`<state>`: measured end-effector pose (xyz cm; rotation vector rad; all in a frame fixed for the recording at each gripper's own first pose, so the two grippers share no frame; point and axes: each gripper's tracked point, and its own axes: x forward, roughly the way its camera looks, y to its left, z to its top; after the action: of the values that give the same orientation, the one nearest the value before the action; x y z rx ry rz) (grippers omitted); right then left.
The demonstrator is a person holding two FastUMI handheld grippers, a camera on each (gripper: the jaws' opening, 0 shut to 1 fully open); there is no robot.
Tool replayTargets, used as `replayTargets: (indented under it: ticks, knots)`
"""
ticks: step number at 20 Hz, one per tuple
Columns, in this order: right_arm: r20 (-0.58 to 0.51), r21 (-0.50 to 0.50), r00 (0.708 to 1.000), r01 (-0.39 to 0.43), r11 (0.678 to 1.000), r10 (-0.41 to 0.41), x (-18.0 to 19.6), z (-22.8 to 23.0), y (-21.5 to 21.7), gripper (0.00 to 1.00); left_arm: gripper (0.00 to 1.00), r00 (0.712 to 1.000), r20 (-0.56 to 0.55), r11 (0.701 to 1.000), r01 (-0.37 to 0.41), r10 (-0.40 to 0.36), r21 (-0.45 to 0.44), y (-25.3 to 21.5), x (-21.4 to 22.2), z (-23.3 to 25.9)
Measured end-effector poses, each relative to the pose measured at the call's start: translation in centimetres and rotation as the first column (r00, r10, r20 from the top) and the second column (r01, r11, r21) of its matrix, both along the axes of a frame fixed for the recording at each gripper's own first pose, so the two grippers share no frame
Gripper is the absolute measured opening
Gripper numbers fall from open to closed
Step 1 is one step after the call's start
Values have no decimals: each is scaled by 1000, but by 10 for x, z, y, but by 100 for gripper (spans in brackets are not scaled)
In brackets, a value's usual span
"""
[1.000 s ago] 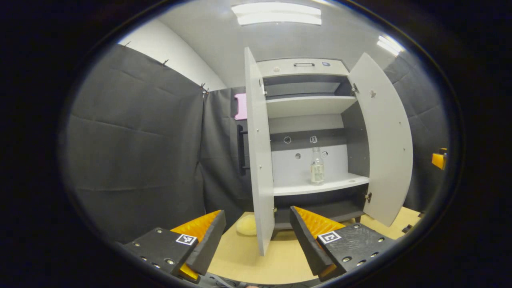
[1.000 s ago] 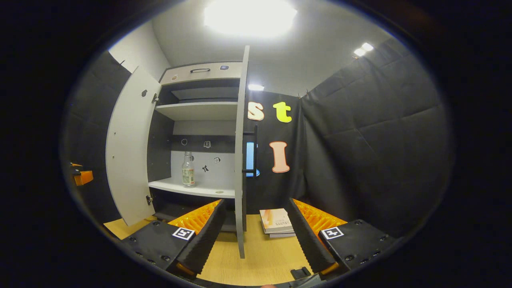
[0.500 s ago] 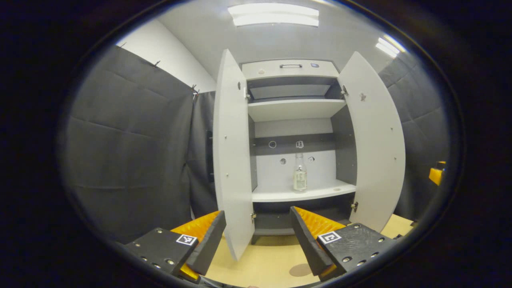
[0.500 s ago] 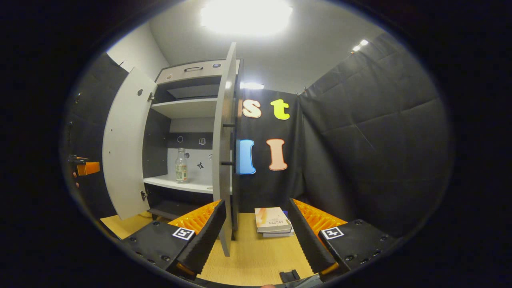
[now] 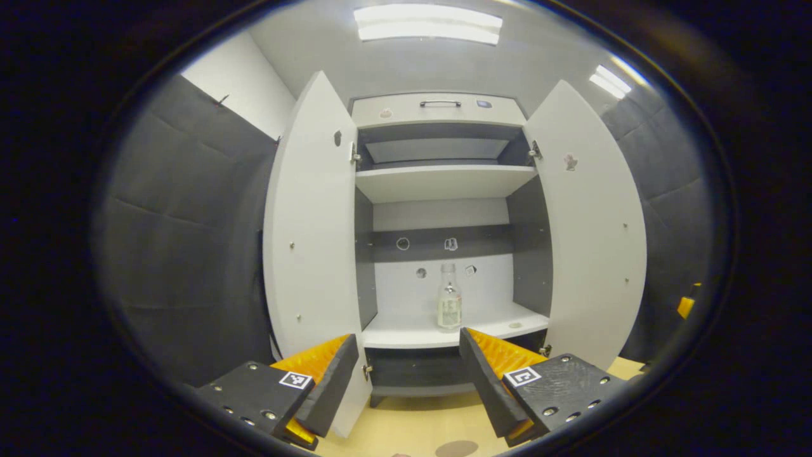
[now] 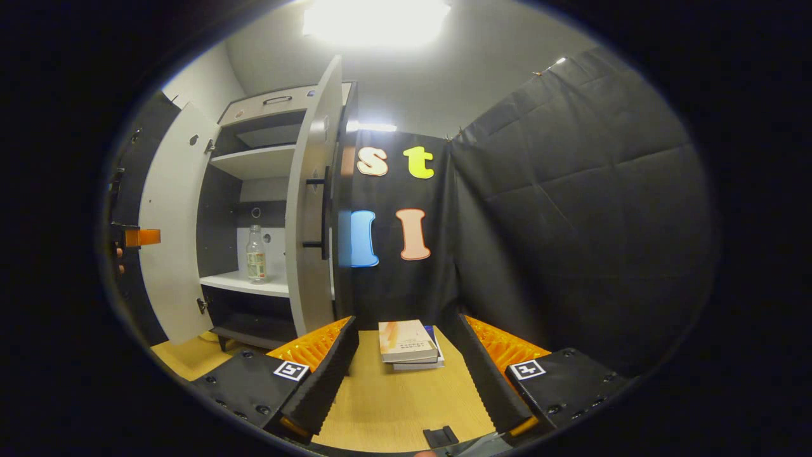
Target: Grasp the bottle in the cabinet with the left hand and place it on the coaster, then close the right door with the right hand and the left door with the left hand.
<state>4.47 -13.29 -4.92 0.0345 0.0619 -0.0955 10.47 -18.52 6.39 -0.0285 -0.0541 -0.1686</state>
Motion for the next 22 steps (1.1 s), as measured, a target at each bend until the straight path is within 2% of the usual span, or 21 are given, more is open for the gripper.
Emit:
replayTargets:
  ticks: [2,4,5,11,15,16,18,19,21,22]
  knots:
    - [1,-4,999,34,999,-34,5,2,-6,99,93,1000,2,1000,27,-27,-13,-12,26,3]
    - [-1,-20,998,62,998,-62,13,1,-10,99,96,999,0,999,48,-48,-23,-22,51,3]
    - [-2,-27,997,80,996,-80,18,2,-15,99,94,998,2,998,59,-59,-26,-28,63,4]
    - [-9,-35,988,154,987,-155,36,-2,-24,99,94,992,-13,991,126,-126,-39,-61,130,2]
    - [-16,-37,979,201,979,-201,44,-6,-30,99,94,988,-20,987,153,-154,-43,-77,170,2]
    - [-17,-38,977,213,976,-214,44,-6,-31,99,96,987,-18,987,158,-159,-40,-81,177,2]
    - [-21,-41,971,237,971,-238,47,-8,-35,99,94,986,-9,985,167,-168,-36,-87,198,5]
    - [-22,-42,968,250,967,-251,47,-9,-37,99,96,985,-4,984,173,-174,-36,-90,207,7]
    - [-28,-41,961,273,961,-274,48,-11,-39,99,93,982,0,981,187,-187,-43,-97,225,8]
    - [-31,-40,958,284,958,-285,47,-12,-40,99,96,981,1,980,193,-193,-47,-100,234,8]
